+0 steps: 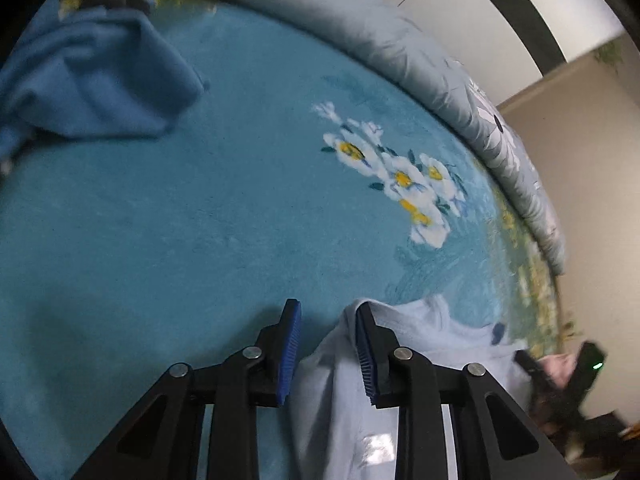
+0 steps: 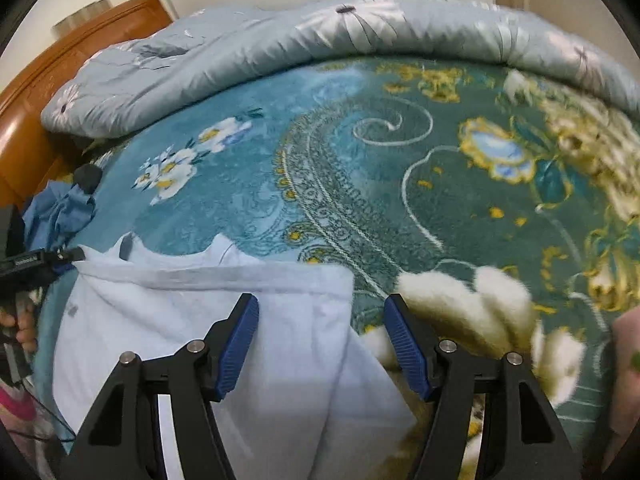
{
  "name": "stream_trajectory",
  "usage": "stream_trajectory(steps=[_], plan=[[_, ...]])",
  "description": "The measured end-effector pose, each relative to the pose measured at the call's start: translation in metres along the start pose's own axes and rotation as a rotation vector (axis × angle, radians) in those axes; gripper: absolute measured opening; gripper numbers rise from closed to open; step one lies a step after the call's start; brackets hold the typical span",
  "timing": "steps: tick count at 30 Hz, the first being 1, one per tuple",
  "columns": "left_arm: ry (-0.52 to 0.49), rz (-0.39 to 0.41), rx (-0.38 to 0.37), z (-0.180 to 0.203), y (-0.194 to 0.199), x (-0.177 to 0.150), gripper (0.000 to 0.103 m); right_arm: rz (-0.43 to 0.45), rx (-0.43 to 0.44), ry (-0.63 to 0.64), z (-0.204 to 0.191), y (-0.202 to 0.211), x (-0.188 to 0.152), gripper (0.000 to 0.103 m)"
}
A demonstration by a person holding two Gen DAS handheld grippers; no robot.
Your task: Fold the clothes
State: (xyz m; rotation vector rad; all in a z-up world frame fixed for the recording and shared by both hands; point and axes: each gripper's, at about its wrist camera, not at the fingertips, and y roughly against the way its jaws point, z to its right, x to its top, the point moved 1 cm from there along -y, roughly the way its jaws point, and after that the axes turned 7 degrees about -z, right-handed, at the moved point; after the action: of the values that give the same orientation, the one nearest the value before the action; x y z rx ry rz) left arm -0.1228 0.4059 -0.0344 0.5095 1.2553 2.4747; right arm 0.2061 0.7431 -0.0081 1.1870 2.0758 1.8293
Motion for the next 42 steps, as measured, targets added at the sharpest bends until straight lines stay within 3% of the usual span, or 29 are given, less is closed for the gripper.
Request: stream_trajectory(steps=[3, 4, 7, 11, 15, 18, 20, 24, 28, 30, 31, 34, 37, 40, 42], plan=[[0.012, -0.016, -0.002, 0.001, 0.000, 0.005, 0.050, 0.011, -0.009, -0.021, 0.004, -0.002, 0.003, 0.045], [0.004, -0.012, 0.003, 0.003, 0.003, 0.006, 0.057, 0.009, -0.017, -0.029, 0.006, -0.003, 0.004, 0.043], [-0.014, 0.020, -0.006, 0.007, 0.018, 0.006, 0.060, 0.025, -0.018, -0.073, 0.013, 0.004, 0.005, 0.043], [0.025, 0.093, -0.052, 0.006, 0.047, -0.001, 0.069, 0.109, 0.012, -0.095, 0.017, 0.042, -0.014, 0.043], [-0.050, 0.120, -0.047, 0.031, 0.061, -0.038, 0.069, 0.079, 0.129, -0.144, 0.028, 0.060, -0.062, 0.055], [-0.189, 0.068, -0.047, 0.069, 0.047, -0.084, 0.069, 0.014, 0.272, -0.206, 0.039, 0.059, -0.101, 0.055], [-0.254, 0.008, -0.058, 0.094, 0.027, -0.115, 0.069, 0.011, 0.321, -0.241, 0.042, 0.055, -0.114, 0.055], [-0.373, -0.074, -0.023, 0.135, -0.012, -0.162, 0.069, 0.029, 0.373, -0.256, 0.037, 0.051, -0.117, 0.055], [-0.363, -0.075, 0.002, 0.139, -0.027, -0.183, 0.066, 0.039, 0.427, -0.243, 0.025, 0.040, -0.113, 0.057], [-0.368, -0.032, 0.039, 0.139, -0.024, -0.190, 0.053, 0.049, 0.452, -0.273, 0.026, 0.040, -0.115, 0.049], [-0.366, -0.022, 0.047, 0.139, -0.023, -0.193, 0.047, 0.046, 0.455, -0.285, 0.026, 0.040, -0.115, 0.033], [-0.361, -0.025, 0.084, 0.135, -0.028, -0.198, 0.037, 0.036, 0.460, -0.312, 0.024, 0.043, -0.113, 0.021], [-0.396, -0.005, 0.126, 0.134, -0.028, -0.203, 0.033, 0.028, 0.457, -0.330, 0.020, 0.048, -0.109, 0.018], [-0.355, 0.017, 0.077, 0.129, -0.001, -0.212, 0.033, 0.044, 0.398, -0.278, -0.001, 0.070, -0.098, 0.017], [-0.369, 0.092, 0.048, 0.122, 0.030, -0.220, 0.033, 0.062, 0.350, -0.223, -0.020, 0.087, -0.091, 0.017]])
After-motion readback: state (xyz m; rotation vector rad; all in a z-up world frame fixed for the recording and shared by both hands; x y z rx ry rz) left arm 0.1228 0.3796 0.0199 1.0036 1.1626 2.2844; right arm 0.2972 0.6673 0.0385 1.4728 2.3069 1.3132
